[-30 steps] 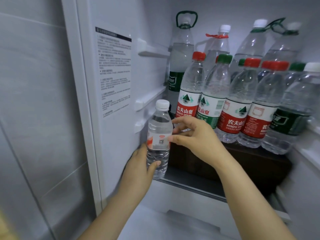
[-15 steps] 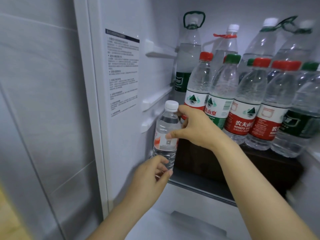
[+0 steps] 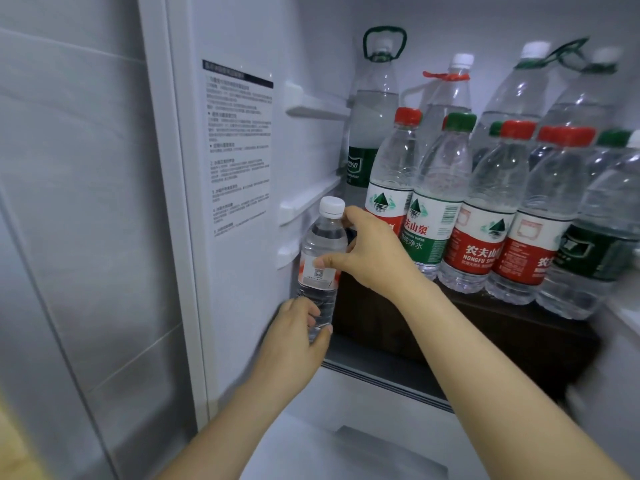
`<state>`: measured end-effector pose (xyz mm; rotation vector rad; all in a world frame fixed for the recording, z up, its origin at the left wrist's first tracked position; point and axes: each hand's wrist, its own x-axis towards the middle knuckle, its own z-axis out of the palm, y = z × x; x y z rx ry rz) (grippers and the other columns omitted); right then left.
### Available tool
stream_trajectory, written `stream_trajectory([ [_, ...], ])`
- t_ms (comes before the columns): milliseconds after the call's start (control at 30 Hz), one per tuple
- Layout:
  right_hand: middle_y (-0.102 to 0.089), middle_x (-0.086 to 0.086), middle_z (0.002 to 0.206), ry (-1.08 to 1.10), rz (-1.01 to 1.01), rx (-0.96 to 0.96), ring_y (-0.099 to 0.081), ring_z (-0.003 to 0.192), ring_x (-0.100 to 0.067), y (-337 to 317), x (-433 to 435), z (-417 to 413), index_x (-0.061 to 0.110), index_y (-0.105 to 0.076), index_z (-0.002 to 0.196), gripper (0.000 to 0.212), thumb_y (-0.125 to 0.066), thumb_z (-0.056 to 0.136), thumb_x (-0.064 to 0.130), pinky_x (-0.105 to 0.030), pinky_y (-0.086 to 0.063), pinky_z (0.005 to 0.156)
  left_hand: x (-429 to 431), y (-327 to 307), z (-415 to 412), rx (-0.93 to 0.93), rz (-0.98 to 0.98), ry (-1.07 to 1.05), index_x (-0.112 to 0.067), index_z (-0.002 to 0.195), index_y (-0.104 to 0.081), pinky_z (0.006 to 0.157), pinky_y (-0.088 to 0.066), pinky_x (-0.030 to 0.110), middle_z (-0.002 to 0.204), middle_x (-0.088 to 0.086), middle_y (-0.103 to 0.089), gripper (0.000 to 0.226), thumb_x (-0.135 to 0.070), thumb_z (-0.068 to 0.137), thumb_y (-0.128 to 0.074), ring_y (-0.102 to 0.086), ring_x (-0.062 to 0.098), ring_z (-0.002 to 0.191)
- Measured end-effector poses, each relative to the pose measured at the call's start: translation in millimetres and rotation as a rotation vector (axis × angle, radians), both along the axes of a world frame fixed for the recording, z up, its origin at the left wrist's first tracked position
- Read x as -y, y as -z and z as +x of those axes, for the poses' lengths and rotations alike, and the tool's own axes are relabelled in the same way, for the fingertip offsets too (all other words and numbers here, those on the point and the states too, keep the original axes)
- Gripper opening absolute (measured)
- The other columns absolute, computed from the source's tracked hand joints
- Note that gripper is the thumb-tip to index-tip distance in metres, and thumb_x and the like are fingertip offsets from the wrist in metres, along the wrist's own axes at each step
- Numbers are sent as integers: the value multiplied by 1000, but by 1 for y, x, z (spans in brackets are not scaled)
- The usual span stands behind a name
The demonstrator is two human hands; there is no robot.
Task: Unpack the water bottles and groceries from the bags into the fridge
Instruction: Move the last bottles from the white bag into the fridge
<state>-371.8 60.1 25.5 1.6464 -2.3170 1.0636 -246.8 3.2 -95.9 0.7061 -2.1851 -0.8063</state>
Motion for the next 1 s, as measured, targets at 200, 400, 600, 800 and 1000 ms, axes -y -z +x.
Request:
stream_trajectory([
  [200, -61, 2, 113, 39, 6, -20, -57, 100, -15, 1, 6, -4, 20, -53, 113, 57, -84, 68, 34, -26, -44, 78, 2, 1, -8, -36, -17, 1, -22, 99, -46, 64, -37, 1, 100, -4, -46, 23, -24, 85, -65, -48, 1, 79],
  [400, -63, 0, 113, 84, 8, -40, -58, 104, -18, 3, 14, -11, 17, -55, 115, 57, -84, 68, 33, -32, -50, 84, 7, -4, -17, 6, 10, 34, -17, 109, -49, 68, -37, 5, 105, -4, -43, 30, -25, 86, -65, -48, 4, 86],
  [600, -64, -7, 113, 176, 10, -108, -60, 103, -24, 5, 24, -18, 10, -55, 118, 57, -82, 72, 31, -39, -52, 87, 13, -5, -29, 27, 42, 61, -15, 116, -50, 80, -37, 11, 111, -3, -43, 37, -26, 84, -67, -50, 7, 94],
  [800, -67, -5, 107, 159, -33, -127, -62, 99, -23, 10, 17, -15, 13, -58, 117, 50, -79, 75, 30, -41, -53, 85, 12, -8, -25, -12, 71, 66, -15, 114, -54, 78, -39, 13, 108, -3, -49, 32, -20, 85, -65, -54, 8, 93],
  [1000, -69, 1, 111, 177, -111, -78, -65, 89, -12, 2, -20, -2, 19, -63, 121, 36, -69, 85, 24, -33, -55, 82, 7, -14, -14, -104, 128, 104, -20, 115, -55, 89, -49, 24, 113, -4, -56, 32, -21, 85, -65, -57, 6, 98],
])
